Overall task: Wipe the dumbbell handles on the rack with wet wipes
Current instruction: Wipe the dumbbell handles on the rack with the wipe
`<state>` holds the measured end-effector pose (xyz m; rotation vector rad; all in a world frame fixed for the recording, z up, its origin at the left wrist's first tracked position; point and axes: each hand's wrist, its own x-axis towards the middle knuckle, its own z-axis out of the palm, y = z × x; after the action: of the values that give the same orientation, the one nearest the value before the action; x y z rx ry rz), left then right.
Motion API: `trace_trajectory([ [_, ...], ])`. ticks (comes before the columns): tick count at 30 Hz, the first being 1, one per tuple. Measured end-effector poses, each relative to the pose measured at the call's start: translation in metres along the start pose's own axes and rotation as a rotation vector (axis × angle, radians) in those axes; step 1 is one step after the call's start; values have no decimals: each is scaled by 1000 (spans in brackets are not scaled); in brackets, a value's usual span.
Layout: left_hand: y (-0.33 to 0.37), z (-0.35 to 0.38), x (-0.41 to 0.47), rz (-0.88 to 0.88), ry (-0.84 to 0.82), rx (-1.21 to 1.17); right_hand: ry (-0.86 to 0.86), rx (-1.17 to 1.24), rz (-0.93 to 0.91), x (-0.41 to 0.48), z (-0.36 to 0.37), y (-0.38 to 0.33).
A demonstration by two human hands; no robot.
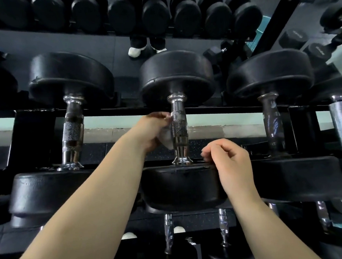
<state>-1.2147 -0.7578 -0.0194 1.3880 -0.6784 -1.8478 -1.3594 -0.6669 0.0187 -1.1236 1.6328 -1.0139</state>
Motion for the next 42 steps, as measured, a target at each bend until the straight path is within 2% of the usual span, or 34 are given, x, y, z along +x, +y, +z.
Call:
trace_trajectory([
  [4,-17,-7,-17,-78,-68,171,-5,9,-5,2,0,1],
  [9,1,-3,5,-2,-29,-92,9,12,-1,0,0,1],
  [16,-22,-7,-18,-34,-95,63,5,11,-17,1,1,1],
  [22,3,-1,-6,70,21,-259,5,11,-21,1,0,1],
  [28,-18,-13,-24,25,-115,105,7,16,-21,2,1,4],
  [33,-3,-1,-14,115,30,-58,12,8,-13,1,1,2],
  [38,-9,-11,-44,57,-42,300,6,5,28,-1,2,-5],
  [42,-14,-26,-70,141,19,208,27,-16,31,-4,4,-6],
])
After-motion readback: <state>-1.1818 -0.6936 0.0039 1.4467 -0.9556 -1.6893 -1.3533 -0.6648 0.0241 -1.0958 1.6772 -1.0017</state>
